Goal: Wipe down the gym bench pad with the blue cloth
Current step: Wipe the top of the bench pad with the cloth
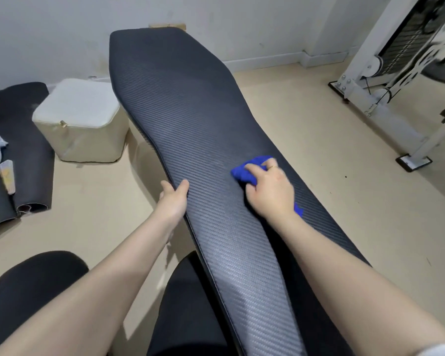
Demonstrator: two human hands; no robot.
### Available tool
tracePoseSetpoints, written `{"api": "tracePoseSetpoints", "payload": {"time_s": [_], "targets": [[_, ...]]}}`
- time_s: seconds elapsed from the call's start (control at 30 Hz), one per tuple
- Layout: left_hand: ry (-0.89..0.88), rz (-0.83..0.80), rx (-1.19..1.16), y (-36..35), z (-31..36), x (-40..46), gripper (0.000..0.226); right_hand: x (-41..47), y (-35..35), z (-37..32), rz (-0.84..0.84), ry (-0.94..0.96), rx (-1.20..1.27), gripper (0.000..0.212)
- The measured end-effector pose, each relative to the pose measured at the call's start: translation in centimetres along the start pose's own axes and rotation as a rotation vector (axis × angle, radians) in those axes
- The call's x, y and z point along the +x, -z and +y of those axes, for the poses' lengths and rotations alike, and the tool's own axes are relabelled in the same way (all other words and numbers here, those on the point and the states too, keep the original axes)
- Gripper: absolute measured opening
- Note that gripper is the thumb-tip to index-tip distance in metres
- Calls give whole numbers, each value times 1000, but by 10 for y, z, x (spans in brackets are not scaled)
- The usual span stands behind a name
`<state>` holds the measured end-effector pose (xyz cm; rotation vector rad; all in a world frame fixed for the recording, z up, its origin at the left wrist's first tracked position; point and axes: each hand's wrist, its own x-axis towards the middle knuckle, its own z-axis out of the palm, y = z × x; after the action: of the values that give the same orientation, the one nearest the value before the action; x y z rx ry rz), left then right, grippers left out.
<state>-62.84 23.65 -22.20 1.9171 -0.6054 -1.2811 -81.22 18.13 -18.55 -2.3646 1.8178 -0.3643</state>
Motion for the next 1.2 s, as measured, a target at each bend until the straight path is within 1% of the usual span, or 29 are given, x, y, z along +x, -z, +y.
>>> {"api": "tracePoseSetpoints", "payload": {"time_s": [0.03,0.07,0.1,0.17,0.2,0.3,0.33,0.37,0.4,0.43,0.5,0.53,0.57,0.6,0.63,0.7,0.73,0.77,0.8,0.83,0.87,0.9,1.0,1.03,1.07,1.1,1.17,1.2], "targets": [[31,-30,28,3,0,2,74,8,0,0,3,-63,-54,39],[51,-38,43,5,0,1,71,10,1,-4,0,-74,-101,39],[58,-40,46,6,0,0,68,8,1,-9,-2,-50,-124,38],[26,-66,109,9,-4,-5,63,-7,2,-17,-37,29,-89,38],[-3,-97,178,12,-7,-7,64,-21,2,-21,-69,102,-44,39],[-73,-153,362,22,-9,-5,62,-70,8,-32,-173,478,119,45],[-90,-160,389,24,-8,0,62,-76,9,-30,-209,558,135,45],[-96,-161,414,25,-6,2,63,-75,9,-25,-225,577,131,45],[-106,-167,436,27,-1,0,63,-68,8,-20,-209,520,120,46],[-117,-173,442,28,1,-2,62,-59,7,-14,-150,394,116,47],[-140,-208,396,30,4,-10,61,-41,7,-4,16,30,72,42],[-147,-229,376,30,4,-13,60,-37,7,-1,49,-94,31,39],[-139,-248,381,30,4,-15,60,-38,7,-3,35,-130,-15,40],[-120,-263,408,29,6,-17,61,-44,7,-10,1,-99,-38,41],[-103,-270,446,29,8,-18,62,-56,8,-20,-30,-27,-38,43],[-100,-285,526,32,10,-25,67,-88,9,-41,-71,186,3,47],[-128,-320,549,35,10,-28,67,-104,7,-51,-104,292,17,46],[-154,-353,535,39,8,-29,66,-115,6,-57,-147,371,6,44],[-157,-382,490,44,6,-31,66,-120,6,-57,-180,407,-15,42],[-155,-400,443,49,4,-31,67,-118,7,-55,-174,397,-29,42],[-155,-417,414,52,4,-32,67,-112,7,-52,-126,326,-34,43],[-162,-436,401,55,3,-33,67,-105,8,-48,-56,196,-37,45],[-147,-497,344,55,-5,-40,68,-87,4,-42,156,-356,-22,48],[-134,-516,318,53,-7,-43,70,-86,2,-47,186,-426,-19,47],[-114,-527,297,49,-11,-45,74,-88,0,-56,186,-391,-18,47],[-101,-527,275,46,-15,-46,78,-94,-3,-66,151,-292,-13,47],[-47,-531,233,39,-18,-49,82,-116,-7,-85,7,-46,26,45],[-15,-531,221,37,-18,-50,81,-126,-7,-91,-55,40,28,43]]}}
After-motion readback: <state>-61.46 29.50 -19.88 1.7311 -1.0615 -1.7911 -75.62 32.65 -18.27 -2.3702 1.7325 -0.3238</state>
